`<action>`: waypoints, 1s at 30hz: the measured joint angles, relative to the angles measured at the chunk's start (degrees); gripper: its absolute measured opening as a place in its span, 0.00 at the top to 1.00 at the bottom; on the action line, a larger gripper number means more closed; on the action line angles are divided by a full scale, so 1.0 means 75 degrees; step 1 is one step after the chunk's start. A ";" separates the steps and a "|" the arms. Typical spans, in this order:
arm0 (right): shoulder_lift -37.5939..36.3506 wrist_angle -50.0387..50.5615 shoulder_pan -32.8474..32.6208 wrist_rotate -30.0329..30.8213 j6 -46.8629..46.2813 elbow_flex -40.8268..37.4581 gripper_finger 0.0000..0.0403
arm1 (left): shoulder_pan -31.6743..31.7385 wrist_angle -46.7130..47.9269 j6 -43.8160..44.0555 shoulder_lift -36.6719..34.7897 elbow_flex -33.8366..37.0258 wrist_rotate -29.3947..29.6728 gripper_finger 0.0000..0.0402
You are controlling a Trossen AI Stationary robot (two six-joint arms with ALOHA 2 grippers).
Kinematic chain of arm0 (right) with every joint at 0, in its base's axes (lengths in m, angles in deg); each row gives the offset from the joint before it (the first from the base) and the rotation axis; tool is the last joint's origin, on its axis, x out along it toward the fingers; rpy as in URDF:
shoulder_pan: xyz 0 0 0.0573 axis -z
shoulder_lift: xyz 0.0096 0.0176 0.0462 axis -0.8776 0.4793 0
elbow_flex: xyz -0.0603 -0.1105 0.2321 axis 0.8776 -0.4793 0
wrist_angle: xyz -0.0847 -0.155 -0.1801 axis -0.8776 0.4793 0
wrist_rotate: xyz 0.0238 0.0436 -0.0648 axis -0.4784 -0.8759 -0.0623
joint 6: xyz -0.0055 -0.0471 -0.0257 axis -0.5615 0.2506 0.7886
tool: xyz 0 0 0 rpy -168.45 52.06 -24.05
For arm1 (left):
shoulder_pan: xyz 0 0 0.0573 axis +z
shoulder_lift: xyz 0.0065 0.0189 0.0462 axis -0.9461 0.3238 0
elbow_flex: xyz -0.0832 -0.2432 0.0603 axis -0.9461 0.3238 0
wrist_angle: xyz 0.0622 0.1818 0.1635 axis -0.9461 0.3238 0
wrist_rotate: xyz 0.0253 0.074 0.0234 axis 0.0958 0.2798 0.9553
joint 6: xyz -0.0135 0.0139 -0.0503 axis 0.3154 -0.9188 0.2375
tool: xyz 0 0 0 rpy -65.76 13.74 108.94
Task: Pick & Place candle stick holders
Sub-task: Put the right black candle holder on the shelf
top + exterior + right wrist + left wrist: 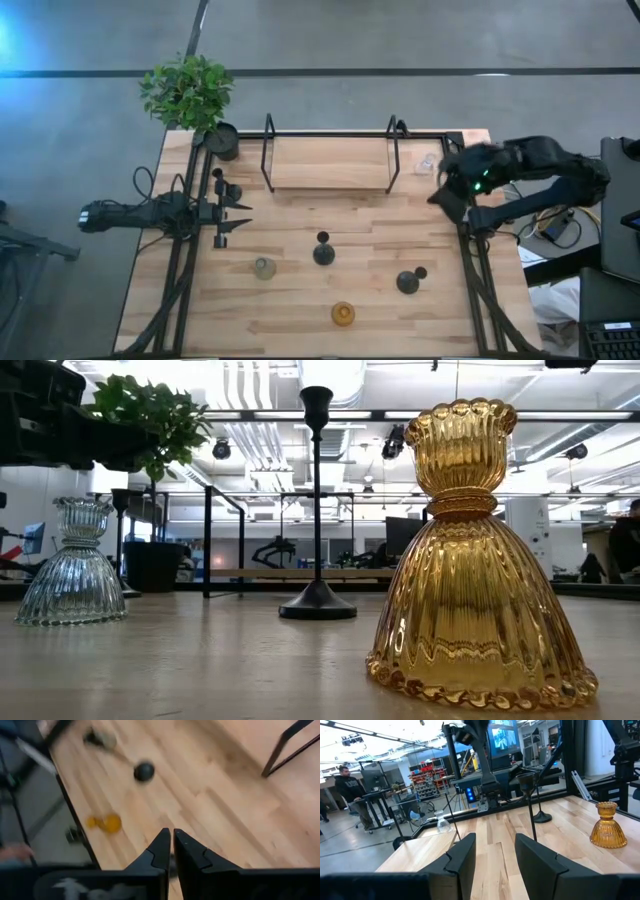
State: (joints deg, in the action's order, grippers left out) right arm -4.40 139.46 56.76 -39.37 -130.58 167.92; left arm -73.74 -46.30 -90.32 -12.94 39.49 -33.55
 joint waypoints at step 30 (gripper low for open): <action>0.3257 0.1648 -0.7824 0.4637 -0.9412 -0.0905 0.98 | -0.0006 0.0004 -0.0002 0.0000 0.0000 0.0002 0.64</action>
State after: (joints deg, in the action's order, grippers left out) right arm 20.03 151.82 -1.92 -4.60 -201.17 161.13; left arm -73.78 -46.27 -90.34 -12.94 39.49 -33.53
